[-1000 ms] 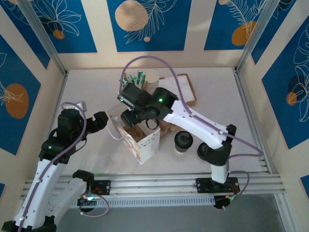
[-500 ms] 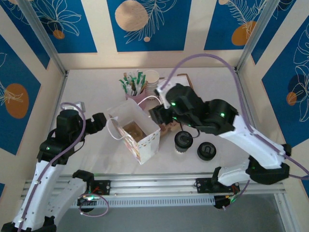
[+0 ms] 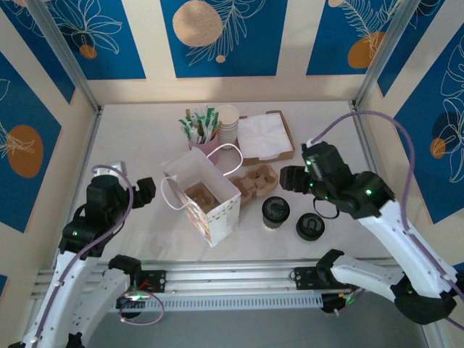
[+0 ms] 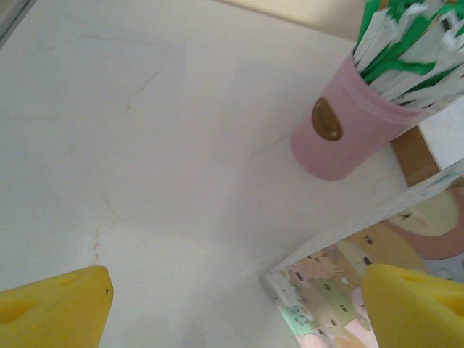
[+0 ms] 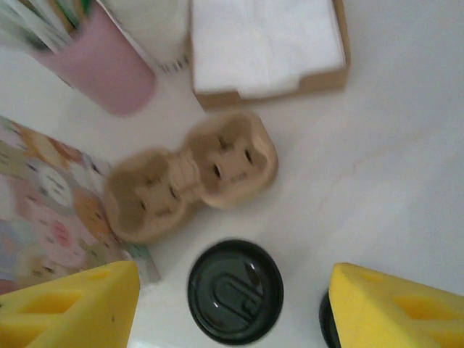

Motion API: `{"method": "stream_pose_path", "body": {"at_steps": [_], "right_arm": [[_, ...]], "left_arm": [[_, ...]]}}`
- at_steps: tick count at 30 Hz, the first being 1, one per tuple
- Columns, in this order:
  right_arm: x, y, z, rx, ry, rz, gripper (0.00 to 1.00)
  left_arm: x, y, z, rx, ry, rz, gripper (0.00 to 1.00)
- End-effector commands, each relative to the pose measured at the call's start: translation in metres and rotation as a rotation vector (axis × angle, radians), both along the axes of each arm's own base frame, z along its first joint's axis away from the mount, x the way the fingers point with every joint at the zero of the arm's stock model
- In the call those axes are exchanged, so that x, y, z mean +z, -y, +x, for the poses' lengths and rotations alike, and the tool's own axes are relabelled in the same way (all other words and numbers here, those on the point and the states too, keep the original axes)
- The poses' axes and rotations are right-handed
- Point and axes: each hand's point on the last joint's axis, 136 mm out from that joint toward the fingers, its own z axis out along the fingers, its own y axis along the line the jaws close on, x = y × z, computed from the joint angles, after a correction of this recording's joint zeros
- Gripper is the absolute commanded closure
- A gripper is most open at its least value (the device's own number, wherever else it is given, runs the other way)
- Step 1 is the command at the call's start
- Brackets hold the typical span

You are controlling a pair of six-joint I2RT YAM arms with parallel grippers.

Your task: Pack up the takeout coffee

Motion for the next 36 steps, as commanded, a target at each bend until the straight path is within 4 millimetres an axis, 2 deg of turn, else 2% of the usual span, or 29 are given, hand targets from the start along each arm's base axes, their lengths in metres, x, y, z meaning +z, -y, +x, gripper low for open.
{"method": "stream_pose_path", "body": {"at_steps": [1, 4, 9, 12, 21, 29, 36], "right_arm": [[-0.047, -0.009, -0.019, 0.012, -0.194, 0.021, 0.28], [-0.07, -0.018, -0.026, 0.078, -0.26, 0.01, 0.25], [-0.098, -0.018, -0.033, 0.111, -0.326, -0.062, 0.23], [-0.113, -0.02, -0.035, 0.116, -0.368, -0.08, 0.18], [-0.127, -0.028, -0.024, 0.124, -0.382, -0.141, 0.14], [-0.143, -0.031, -0.024, 0.141, -0.403, -0.186, 0.14], [-0.145, -0.036, -0.023, 0.148, -0.408, -0.189, 0.19]], "left_arm": [[0.004, -0.002, 0.007, -0.022, 0.029, 0.057, 0.11], [0.0, 0.002, 0.009, -0.036, 0.019, 0.047, 0.11], [-0.001, -0.003, 0.007, -0.02, 0.017, 0.067, 0.1], [-0.001, 0.0, 0.008, -0.031, 0.018, 0.057, 0.1], [-0.004, 0.002, 0.009, -0.041, -0.001, 0.054, 0.1], [-0.007, 0.002, 0.01, -0.042, -0.012, 0.054, 0.1], [-0.009, 0.001, 0.01, -0.04, -0.02, 0.056, 0.1]]}}
